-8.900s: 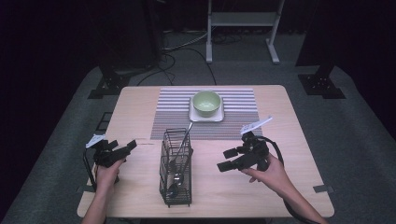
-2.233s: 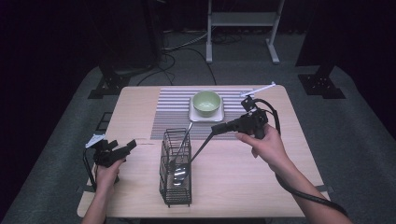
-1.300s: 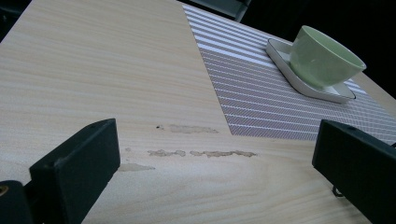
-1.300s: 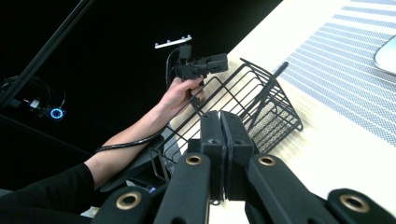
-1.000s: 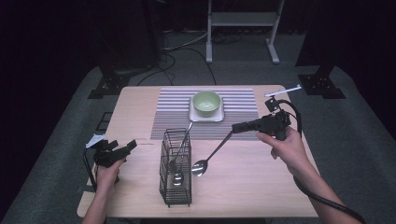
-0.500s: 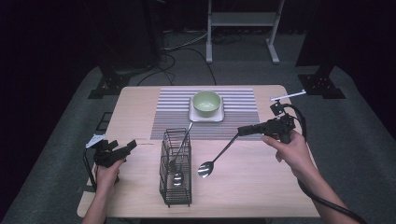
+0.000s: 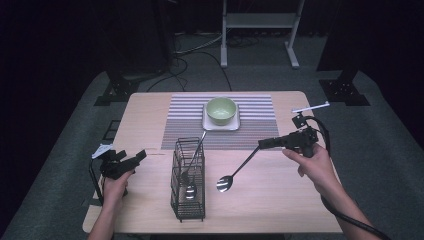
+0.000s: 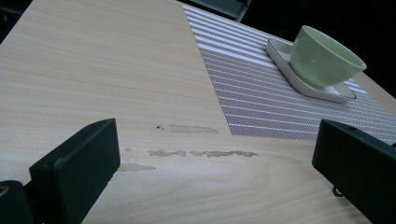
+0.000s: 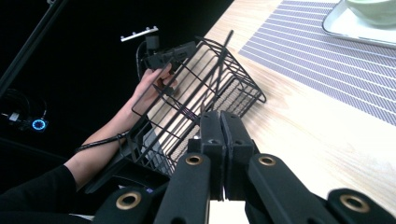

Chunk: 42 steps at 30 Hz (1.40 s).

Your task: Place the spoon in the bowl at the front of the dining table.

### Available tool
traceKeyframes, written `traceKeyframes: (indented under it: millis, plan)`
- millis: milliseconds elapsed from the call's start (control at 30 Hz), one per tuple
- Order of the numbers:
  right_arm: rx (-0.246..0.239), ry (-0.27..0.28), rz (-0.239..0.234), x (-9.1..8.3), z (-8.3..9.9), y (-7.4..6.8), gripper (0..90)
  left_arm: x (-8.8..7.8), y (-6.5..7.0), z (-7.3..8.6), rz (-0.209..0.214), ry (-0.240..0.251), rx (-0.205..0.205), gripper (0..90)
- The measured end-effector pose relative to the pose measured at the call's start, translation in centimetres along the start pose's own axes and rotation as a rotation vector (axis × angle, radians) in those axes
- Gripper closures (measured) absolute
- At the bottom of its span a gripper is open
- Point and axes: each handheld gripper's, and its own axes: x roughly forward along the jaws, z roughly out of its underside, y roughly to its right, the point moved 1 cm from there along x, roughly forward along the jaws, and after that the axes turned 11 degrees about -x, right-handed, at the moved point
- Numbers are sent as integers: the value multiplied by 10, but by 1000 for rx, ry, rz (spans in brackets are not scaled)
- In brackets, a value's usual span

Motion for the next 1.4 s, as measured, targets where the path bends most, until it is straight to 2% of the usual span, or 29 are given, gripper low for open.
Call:
traceKeyframes:
  millis: [533, 1400]
  plan:
    - [30, -3, 22, 4, 10, 15, 886, 0, 0, 0, 1, -1, -2, 0]
    - [40, -2, 38, 15, 3, 28, 887, 0, 0, 0, 1, 0, -4, 0]
